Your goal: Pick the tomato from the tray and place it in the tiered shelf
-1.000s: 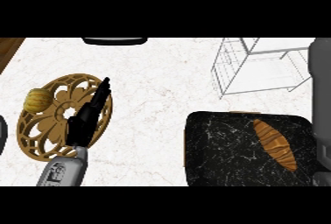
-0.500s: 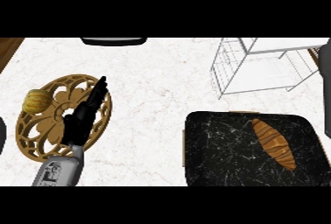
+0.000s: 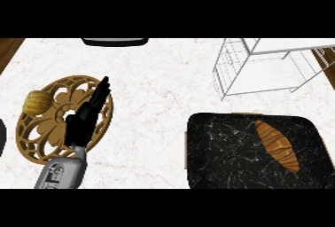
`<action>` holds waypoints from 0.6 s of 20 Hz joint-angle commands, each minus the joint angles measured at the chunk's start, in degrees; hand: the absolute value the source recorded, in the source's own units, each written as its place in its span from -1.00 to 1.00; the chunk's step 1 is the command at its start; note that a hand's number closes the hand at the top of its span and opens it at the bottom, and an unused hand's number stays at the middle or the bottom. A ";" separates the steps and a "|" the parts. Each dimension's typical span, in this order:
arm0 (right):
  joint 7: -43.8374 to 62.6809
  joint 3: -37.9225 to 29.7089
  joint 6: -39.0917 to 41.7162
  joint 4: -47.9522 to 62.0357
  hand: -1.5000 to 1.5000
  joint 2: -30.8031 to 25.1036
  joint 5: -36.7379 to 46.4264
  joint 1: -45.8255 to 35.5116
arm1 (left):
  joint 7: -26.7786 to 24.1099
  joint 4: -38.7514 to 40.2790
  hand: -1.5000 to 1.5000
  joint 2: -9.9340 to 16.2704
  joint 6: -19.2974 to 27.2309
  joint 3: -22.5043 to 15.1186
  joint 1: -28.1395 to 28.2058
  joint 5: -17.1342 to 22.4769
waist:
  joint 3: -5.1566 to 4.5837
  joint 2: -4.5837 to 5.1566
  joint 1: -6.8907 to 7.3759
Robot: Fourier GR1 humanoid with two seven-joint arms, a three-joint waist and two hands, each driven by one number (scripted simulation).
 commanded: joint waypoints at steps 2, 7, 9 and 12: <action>-3.24 -2.12 2.17 2.48 -1.00 -2.15 -7.09 -2.64 | -1.41 1.93 0.00 -0.55 -0.66 -0.20 -0.10 -0.35 | -0.01 0.09 0.13; 2.39 -1.29 2.47 -2.71 -1.00 -1.49 -8.17 -5.04 | -3.59 6.29 0.00 -0.80 0.46 1.65 -3.65 -0.97 | -0.04 0.07 -0.15; 2.36 -4.62 2.48 -3.66 -1.00 -3.80 -11.02 -5.18 | -4.07 2.03 0.00 -1.18 -0.10 -0.24 2.22 -1.06 | -0.02 -0.03 0.05; 4.76 -10.25 1.24 -8.05 -1.00 -5.38 -15.69 -5.94 | -3.12 1.04 0.00 1.06 -2.28 1.94 2.61 1.27 | 0.00 -0.24 -0.27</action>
